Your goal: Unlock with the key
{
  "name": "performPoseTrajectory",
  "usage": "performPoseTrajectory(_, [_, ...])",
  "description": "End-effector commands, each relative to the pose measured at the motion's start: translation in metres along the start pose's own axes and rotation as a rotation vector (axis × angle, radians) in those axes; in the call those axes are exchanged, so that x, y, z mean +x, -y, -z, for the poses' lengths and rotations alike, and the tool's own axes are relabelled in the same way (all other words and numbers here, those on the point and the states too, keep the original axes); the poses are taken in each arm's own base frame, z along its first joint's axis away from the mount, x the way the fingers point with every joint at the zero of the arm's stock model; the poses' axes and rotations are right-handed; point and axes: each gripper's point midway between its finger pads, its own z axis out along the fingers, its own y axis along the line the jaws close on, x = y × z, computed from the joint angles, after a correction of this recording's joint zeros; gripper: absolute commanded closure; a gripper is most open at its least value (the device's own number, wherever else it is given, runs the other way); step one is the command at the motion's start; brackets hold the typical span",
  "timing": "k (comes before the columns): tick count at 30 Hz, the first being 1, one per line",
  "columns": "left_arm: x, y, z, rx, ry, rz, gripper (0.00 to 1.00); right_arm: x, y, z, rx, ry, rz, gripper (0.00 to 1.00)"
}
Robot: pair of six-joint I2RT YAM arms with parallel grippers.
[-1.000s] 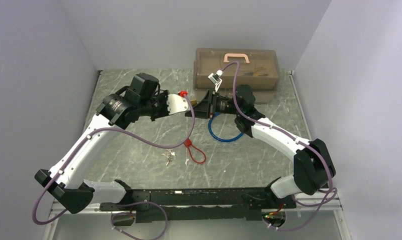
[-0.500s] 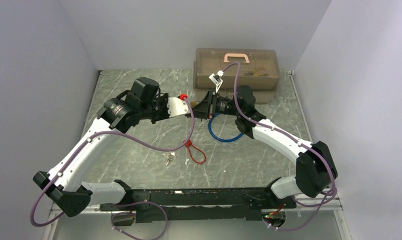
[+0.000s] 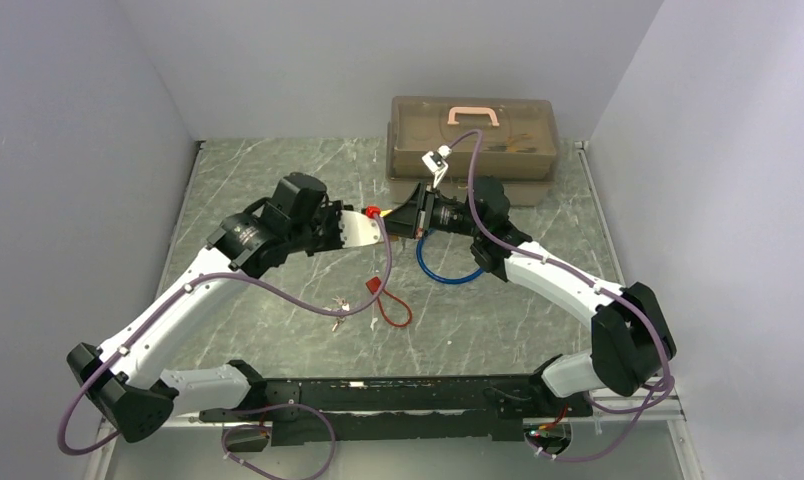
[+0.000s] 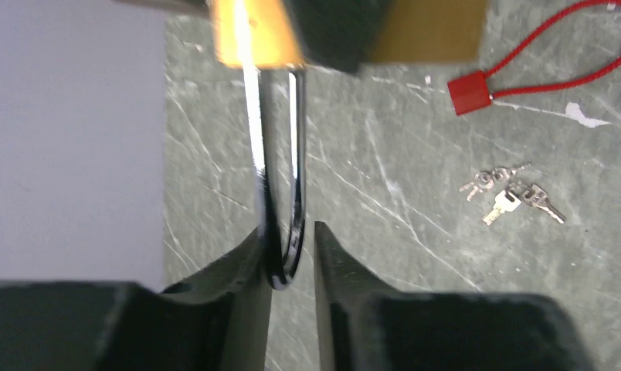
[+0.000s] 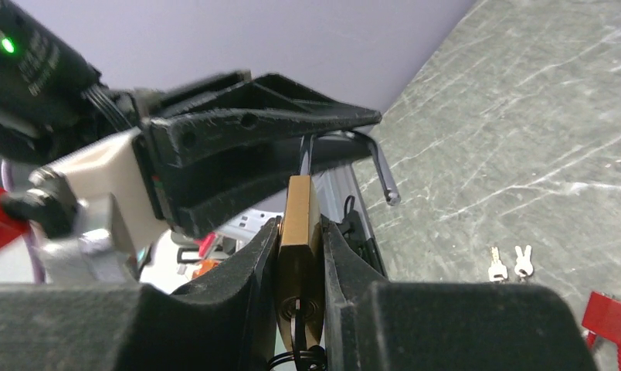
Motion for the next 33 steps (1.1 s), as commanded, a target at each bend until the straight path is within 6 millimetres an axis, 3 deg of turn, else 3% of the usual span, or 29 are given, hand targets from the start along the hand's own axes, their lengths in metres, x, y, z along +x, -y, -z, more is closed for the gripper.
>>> performPoseTrajectory(1, [0.027, -0.001, -0.007, -0.085, -0.086, -0.040, 0.61, -0.020, 0.001, -0.003, 0.022, 0.080, 0.018, 1.00])
performPoseTrajectory(7, [0.055, 0.051, -0.023, 0.098, -0.150, 0.108, 0.40, -0.007, 0.049, -0.021, 0.074, 0.025, -0.068, 1.00])
performPoseTrajectory(10, [0.056, 0.054, -0.018, 0.155, -0.140, 0.263, 0.34, -0.002, 0.066, -0.030, 0.091, -0.016, -0.078, 1.00])
performPoseTrajectory(13, [0.045, 0.035, -0.001, 0.174, -0.071, 0.426, 0.31, 0.000, 0.081, -0.036, 0.120, -0.049, -0.065, 1.00])
performPoseTrajectory(14, [0.040, 0.027, 0.006, 0.183, -0.031, 0.477, 0.23, -0.003, 0.084, -0.039, 0.125, -0.053, -0.051, 1.00])
performPoseTrajectory(16, [0.037, 0.004, 0.017, 0.155, 0.020, 0.561, 0.19, -0.003, 0.093, -0.046, 0.141, -0.068, -0.026, 1.00])
performPoseTrajectory(22, [0.060, -0.048, 0.033, 0.048, 0.054, 0.758, 0.19, -0.007, 0.128, -0.077, 0.160, -0.092, 0.076, 1.00])
performPoseTrajectory(28, [0.077, -0.073, 0.043, -0.034, 0.060, 0.863, 0.19, 0.001, 0.164, -0.119, 0.181, -0.152, 0.209, 1.00])
performPoseTrajectory(33, [0.088, -0.089, 0.060, -0.085, 0.095, 0.915, 0.19, 0.003, 0.191, -0.135, 0.240, -0.138, 0.342, 1.00])
